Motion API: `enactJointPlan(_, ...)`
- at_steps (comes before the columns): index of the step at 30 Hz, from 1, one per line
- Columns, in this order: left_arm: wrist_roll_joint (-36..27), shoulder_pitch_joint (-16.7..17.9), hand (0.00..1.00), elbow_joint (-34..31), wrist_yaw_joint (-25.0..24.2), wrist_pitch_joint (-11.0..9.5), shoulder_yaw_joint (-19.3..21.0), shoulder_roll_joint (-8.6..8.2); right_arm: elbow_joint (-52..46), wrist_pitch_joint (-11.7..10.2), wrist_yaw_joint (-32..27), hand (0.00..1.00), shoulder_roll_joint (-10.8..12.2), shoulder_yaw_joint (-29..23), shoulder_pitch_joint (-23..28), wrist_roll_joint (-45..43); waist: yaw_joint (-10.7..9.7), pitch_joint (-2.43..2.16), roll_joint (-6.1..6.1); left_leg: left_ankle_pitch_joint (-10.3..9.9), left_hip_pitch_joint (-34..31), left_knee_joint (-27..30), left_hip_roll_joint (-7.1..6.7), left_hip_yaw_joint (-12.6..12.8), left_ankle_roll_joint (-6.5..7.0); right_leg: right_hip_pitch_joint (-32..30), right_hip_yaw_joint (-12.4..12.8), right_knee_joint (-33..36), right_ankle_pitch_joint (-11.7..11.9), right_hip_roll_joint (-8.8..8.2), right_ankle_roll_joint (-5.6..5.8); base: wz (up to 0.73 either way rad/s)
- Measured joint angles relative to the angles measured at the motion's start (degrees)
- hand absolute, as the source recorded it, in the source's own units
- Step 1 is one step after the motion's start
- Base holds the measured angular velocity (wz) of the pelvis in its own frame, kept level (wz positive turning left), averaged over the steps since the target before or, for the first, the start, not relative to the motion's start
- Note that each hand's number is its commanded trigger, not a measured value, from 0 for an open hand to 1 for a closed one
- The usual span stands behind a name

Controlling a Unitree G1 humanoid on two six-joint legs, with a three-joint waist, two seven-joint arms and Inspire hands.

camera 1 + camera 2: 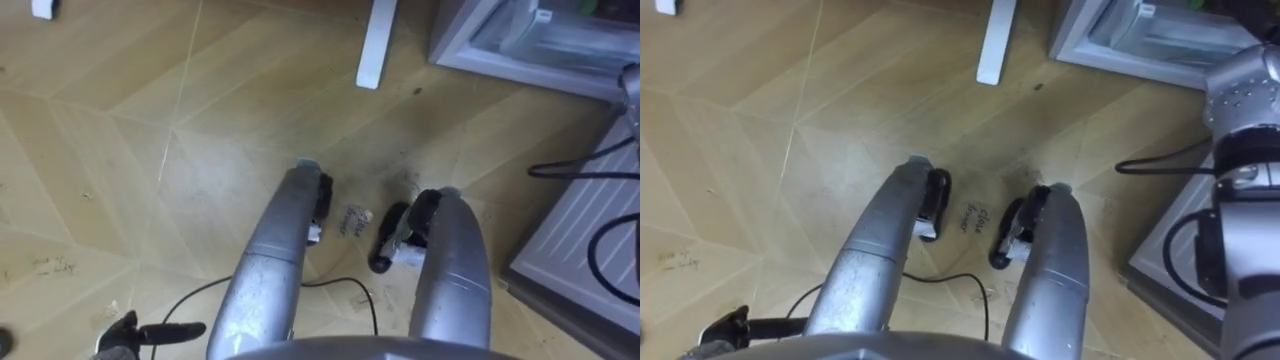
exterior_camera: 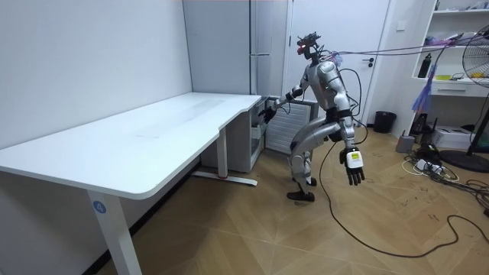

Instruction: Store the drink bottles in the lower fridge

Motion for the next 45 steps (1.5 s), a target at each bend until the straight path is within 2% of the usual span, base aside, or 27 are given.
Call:
enactJointPlan(3, -0.3, 0.5, 0.0, -0.1, 0.2, -0.3, 0.0, 0.09, 0.0, 0.0, -2.4, 0.0, 0.0, 1.1, 0.0, -1.7, 0.6, 0.05, 0.19, -0.2, 0.0, 0.4, 0.26, -1.1, -0.64, 0.8, -1.4, 0.0, -0.6, 0.07, -0.75, 0.12)
enactJointPlan(7, -1.0, 2.3, 0.0, -2.7, 0.5, -1.3, 0.0, 0.47, -3.3, -0.1, -6.7, 0.0, -0.6, 1.1, -0.1, -1.6, 1.5, 0.05, 0.17, -0.1, 0.0, 0.1, 0.06, -1.7, -1.55, 0.7, -1.7, 0.2, -1.2, 0.16, -1.73, 0.03)
enactJointPlan(10, -1.0, 3.2, 0.0, -2.9, 1.1, -2.7, 0.0, 0.85, -6.6, -0.1, -9.6, 0.0, -1.0, 1.1, -0.6, -1.5, 1.4, 0.04, 0.19, 0.0, 0.0, 0.0, -0.04, -2.2, -2.03, 0.8, -2.3, 0.3, -1.3, -0.04, -1.97, 0.08)
enactJointPlan(12, -1.0, 4.4, 0.0, -3.0, 1.2, -2.8, 0.0, 1.38, -8.4, -1.1, -10.4, 0.0, -1.3, 1.0, -0.6, -1.5, 1.0, -0.03, 0.31, -0.1, 0.1, 0.2, -0.7, -3.3, -2.56, 1.6, -3.7, 0.4, -1.8, -0.97, -2.77, 0.18)
enactJointPlan(14, -1.4, 5.6, 0.0, -3.5, 1.5, -2.8, 0.0, 2.27, -9.0, -1.4, -11.5, 0.0, -2.2, 1.7, -0.5, -1.1, 1.0, -0.03, 0.31, -0.2, 0.2, 0.5, -0.89, -4.2, -2.64, 2.5, -4.7, 0.4, -2.0, -0.96, -3.07, 0.24)
enactJointPlan(16, -2.1, 6.8, 0.0, -3.7, 2.0, -2.6, 0.0, 2.61, -9.0, -1.5, -12.7, 0.0, -2.5, 1.8, -0.3, -1.2, 1.2, 0.02, 0.45, -0.2, 0.1, 1.0, -0.87, -4.8, -2.68, 2.8, -5.2, 0.6, -2.5, -0.88, -2.86, 0.1)
enactJointPlan(20, -2.2, 6.9, 0.0, -4.3, 2.9, -2.6, 0.0, 2.7, -9.0, -1.5, -14.1, 0.0, -2.6, 2.3, -0.3, -0.6, 1.9, 0.0, 0.53, -0.4, 0.1, 1.3, -0.9, -4.8, -3.01, 2.8, -5.1, 1.0, -2.7, -0.88, -2.7, 0.0)
enactJointPlan(26, -2.2, 7.3, 0.0, -4.5, 3.5, -2.6, -1.0, 2.74, -9.0, -2.8, -14.9, 0.0, -2.6, 2.2, -0.3, 3.1, 2.6, 0.02, 0.73, -0.3, 0.1, 1.7, -1.06, -5.0, -3.18, 2.9, -5.3, 1.5, -2.8, -0.93, -2.85, 0.01)
enactJointPlan(29, -2.2, 7.3, 0.0, -5.5, 3.5, -2.6, -1.6, 2.74, -9.0, -3.9, -14.6, 0.0, -2.6, 2.1, -0.3, 3.4, 2.8, 0.02, 1.8, -0.3, 0.1, 2.3, -1.3, -5.2, -3.2, 3.0, -5.3, 2.0, -3.0, -1.0, -2.83, 0.0)
enactJointPlan(31, -2.1, 7.6, 0.0, -7.1, 3.5, -2.7, -3.0, 2.77, -8.9, -4.6, -13.5, 0.0, -2.6, 2.2, -0.5, 3.5, 2.9, -0.16, 2.59, -0.3, 0.2, 2.1, -1.52, -5.0, -3.12, 3.0, -5.1, 2.0, -3.0, -1.33, -2.97, 0.0)
enactJointPlan(36, -2.2, 10.6, 0.0, -11.6, 3.3, -2.7, -4.4, 4.03, -8.0, -4.8, -10.2, 0.0, -2.7, 2.2, 0.0, 7.1, 2.6, -0.2, 2.65, -0.6, 1.0, 1.8, -1.64, -4.9, -2.59, 3.8, -5.2, 1.7, -3.0, -1.57, -2.86, 0.0)
enactJointPlan(39, -2.2, 11.6, 0.0, -11.8, 3.2, -2.5, -4.4, 4.38, -6.9, -5.1, -7.5, 0.0, -2.9, 2.2, 0.7, 9.3, 2.5, -0.19, 2.64, -0.7, 1.8, 1.7, -1.58, -4.9, -2.47, 4.7, -5.2, 1.5, -3.2, -1.55, -2.44, 0.0)
enactJointPlan(45, -2.2, 12.0, 0.0, -12.5, 2.1, -2.1, -5.2, 5.02, -0.9, -6.0, 2.5, 0.0, -2.9, 2.2, 2.5, 10.3, 2.4, -0.06, 2.17, -0.7, 5.4, -1.0, -0.79, -5.3, -2.46, 8.8, -6.2, -2.3, -2.5, -0.73, -2.34, -0.02)
